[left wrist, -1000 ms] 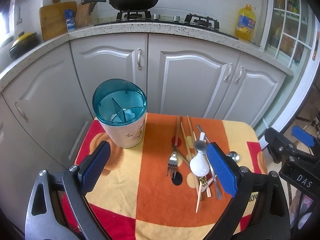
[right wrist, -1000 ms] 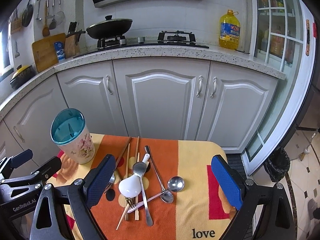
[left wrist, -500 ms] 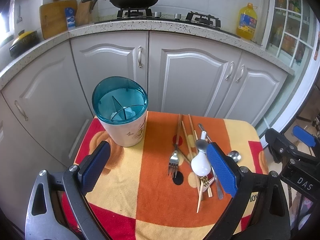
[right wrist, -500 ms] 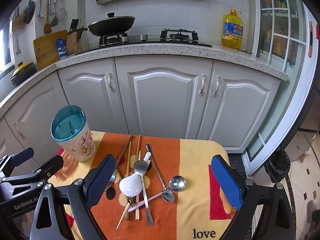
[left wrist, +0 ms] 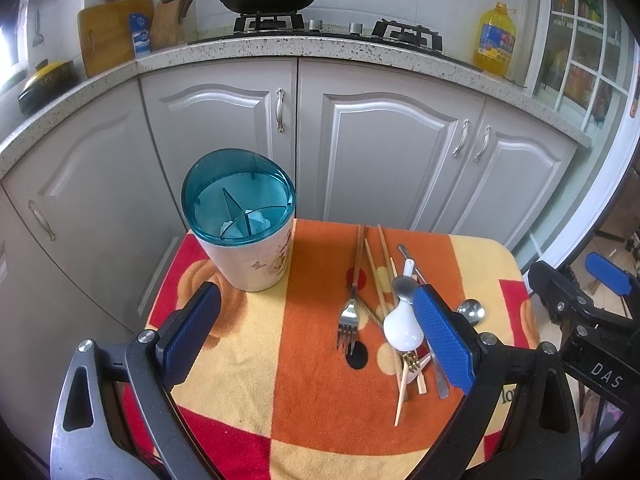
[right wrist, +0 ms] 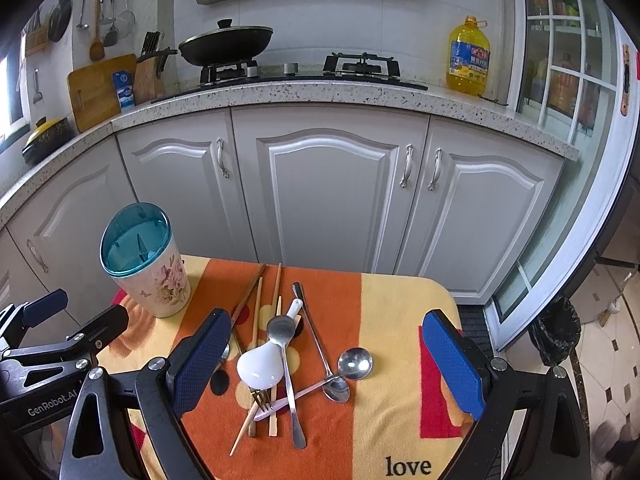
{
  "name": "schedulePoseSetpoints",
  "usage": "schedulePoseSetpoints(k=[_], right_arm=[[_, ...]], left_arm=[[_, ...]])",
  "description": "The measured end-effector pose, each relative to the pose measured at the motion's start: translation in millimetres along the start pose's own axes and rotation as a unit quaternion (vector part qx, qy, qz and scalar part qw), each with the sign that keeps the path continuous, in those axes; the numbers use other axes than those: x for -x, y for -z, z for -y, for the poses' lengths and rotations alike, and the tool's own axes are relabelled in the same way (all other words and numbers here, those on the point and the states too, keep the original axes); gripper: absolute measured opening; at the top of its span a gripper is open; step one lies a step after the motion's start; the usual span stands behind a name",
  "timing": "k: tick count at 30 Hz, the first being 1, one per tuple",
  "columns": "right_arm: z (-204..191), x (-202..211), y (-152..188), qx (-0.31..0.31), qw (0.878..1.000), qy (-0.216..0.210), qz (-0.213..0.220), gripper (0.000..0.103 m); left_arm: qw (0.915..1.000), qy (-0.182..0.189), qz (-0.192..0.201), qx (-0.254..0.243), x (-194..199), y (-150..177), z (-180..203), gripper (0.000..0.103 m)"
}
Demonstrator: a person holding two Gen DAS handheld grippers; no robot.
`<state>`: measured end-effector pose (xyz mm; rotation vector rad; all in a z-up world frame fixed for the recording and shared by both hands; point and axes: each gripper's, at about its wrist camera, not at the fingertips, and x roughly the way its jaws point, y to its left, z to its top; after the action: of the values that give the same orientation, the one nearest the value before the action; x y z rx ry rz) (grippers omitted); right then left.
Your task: Organize utensils
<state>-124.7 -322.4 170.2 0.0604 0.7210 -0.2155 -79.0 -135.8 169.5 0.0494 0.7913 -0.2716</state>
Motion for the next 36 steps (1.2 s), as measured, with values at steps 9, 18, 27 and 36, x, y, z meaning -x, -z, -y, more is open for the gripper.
schedulePoseSetpoints(k=[9, 18, 27, 36], right_arm=[[-2, -5, 1, 0.006, 1.000, -0.002, -0.006, 0.096], [-5, -10, 1, 0.014, 1.000, -0.004, -0.012, 0.096], [-4, -11, 0, 0.016, 1.000, -0.003, -0.012, 0.096], [0, -15, 3, 0.016, 1.000, -0.007, -0.017, 0.096]], left_arm=[[1.0000, 0.000, -0.006, 0.001, -6, 0, 0, 0.097], [1.0000, -0.001, -0.008, 0.001, -10, -1, -1, 0.097], [0.9999, -0.002, -0.011, 0.000, -12, -2, 0, 0.097], [0.9997, 0.004, -0.021, 0.006, -19, 0, -1, 0.097]])
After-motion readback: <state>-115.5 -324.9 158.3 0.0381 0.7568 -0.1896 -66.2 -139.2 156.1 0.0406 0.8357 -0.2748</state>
